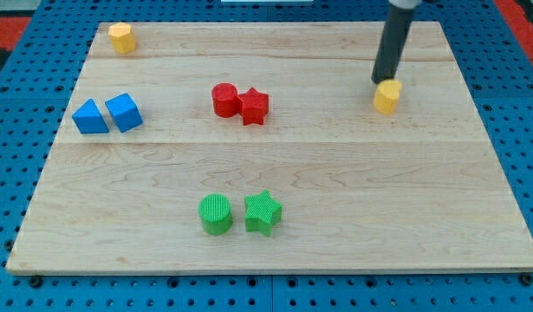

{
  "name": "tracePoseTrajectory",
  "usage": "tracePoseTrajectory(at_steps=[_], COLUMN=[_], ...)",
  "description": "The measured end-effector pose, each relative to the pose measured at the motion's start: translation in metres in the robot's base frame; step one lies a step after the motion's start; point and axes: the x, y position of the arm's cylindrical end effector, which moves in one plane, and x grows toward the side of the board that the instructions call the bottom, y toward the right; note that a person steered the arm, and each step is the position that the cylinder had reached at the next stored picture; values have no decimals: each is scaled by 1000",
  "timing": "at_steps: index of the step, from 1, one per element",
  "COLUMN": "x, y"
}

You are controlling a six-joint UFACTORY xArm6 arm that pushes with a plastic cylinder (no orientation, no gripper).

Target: Point at the yellow hexagon

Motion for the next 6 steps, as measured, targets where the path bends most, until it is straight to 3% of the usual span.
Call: tracePoseTrajectory(at_steps=[1, 2, 3, 4, 5, 6], x=[-6, -67, -102, -65, -59, -87], y=[3, 2, -102, -235, -391, -472])
